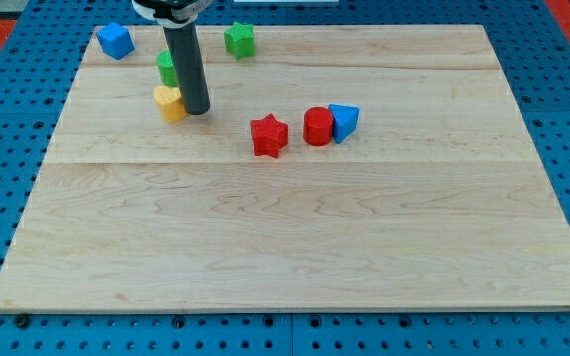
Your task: Make a vertical line out of yellow blocks green circle and red star
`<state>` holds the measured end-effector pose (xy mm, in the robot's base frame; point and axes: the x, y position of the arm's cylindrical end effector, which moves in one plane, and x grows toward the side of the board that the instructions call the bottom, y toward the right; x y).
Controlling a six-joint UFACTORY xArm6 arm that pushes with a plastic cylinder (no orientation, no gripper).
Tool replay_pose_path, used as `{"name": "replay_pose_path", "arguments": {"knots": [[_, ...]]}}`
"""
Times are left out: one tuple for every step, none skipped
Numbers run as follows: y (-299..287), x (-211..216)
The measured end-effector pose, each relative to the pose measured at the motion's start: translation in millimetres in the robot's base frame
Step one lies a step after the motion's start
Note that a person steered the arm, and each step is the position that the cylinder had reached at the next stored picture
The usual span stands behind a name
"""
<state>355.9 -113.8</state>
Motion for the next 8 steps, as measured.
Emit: {"name": "replay_pose_path", "arguments": {"knots": [[70,2],[150,29],[147,59],[77,52],[19,42],[51,34],[18,7],[-7,13]]}}
